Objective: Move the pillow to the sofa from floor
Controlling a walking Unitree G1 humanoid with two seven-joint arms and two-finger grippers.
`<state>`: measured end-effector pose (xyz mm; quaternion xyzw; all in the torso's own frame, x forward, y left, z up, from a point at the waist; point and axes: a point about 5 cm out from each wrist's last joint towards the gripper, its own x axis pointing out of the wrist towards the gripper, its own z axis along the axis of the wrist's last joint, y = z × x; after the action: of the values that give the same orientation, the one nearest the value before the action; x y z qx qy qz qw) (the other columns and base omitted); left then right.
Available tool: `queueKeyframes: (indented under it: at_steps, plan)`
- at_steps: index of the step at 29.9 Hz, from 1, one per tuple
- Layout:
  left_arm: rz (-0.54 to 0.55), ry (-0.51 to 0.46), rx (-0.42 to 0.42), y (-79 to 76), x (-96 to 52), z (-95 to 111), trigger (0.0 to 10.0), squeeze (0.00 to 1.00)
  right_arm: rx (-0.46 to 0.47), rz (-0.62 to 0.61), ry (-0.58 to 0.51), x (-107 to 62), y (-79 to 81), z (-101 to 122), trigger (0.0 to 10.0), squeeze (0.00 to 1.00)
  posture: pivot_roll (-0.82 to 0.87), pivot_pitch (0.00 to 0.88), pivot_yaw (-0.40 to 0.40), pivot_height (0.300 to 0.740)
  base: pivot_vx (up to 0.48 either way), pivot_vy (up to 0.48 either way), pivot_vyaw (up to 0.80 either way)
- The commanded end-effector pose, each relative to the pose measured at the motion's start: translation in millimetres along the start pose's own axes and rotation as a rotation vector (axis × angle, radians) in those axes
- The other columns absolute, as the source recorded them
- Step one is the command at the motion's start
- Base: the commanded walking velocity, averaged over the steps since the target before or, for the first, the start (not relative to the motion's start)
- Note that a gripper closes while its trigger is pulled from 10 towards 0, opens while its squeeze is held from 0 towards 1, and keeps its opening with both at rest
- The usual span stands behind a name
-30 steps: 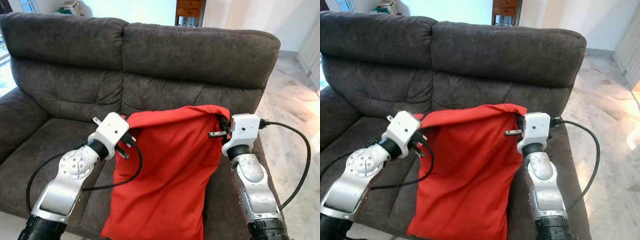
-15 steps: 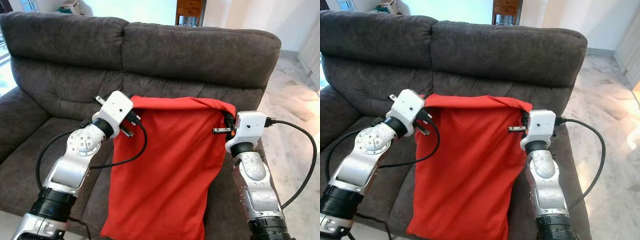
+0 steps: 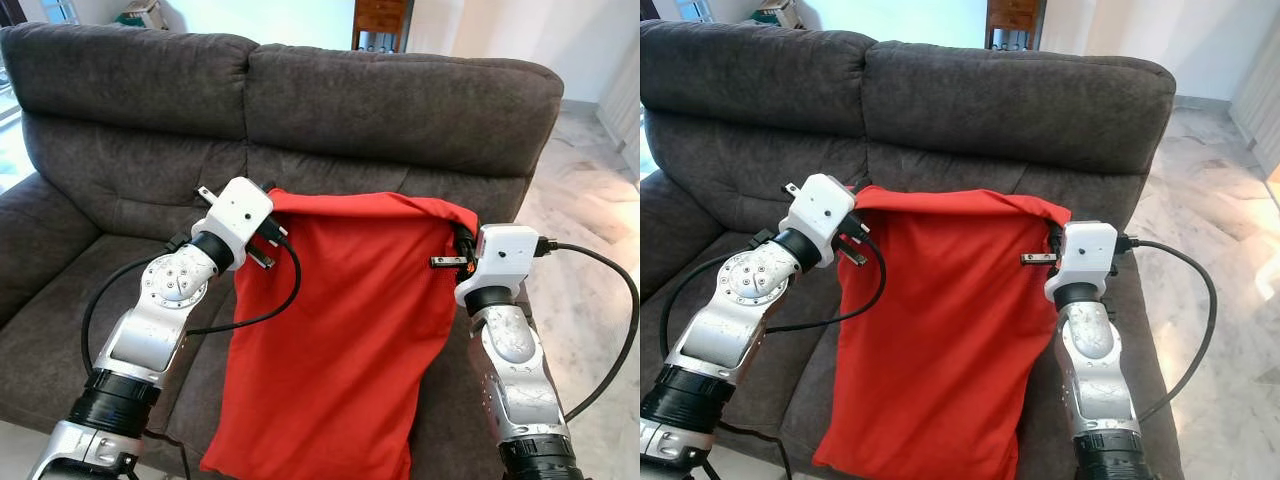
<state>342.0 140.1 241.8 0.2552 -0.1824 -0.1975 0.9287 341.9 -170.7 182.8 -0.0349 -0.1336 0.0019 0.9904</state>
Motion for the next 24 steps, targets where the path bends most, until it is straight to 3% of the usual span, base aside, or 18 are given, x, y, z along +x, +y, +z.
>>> queueKeyframes:
  at_steps: [1,14,20,24]
  plan:
    - [0.080,-0.062,0.025,15.6,1.7,13.0,10.0,0.00,0.003,-0.107,-0.001,-1.9,-23.0,0.0,10.0,0.00,0.05,0.095,0.018,0.740,0.000,0.000,0.00]
    - [0.055,0.063,-0.034,-4.8,-26.3,-18.1,10.0,0.00,-0.004,-0.083,0.043,-8.4,-18.2,-10.6,10.0,0.00,0.05,0.103,0.010,0.740,0.000,0.000,0.00]
    - [0.008,0.126,-0.060,-23.3,-46.2,-28.0,10.0,0.00,-0.005,-0.069,0.118,-24.7,-16.5,-28.7,10.0,0.00,0.06,0.110,-0.002,0.740,0.000,0.000,0.00]
    - [0.016,0.134,-0.060,-23.5,-48.5,-29.3,10.0,0.00,-0.007,-0.068,0.141,-29.3,-16.9,-34.0,10.0,0.00,0.06,0.111,-0.004,0.740,0.000,0.000,0.00]
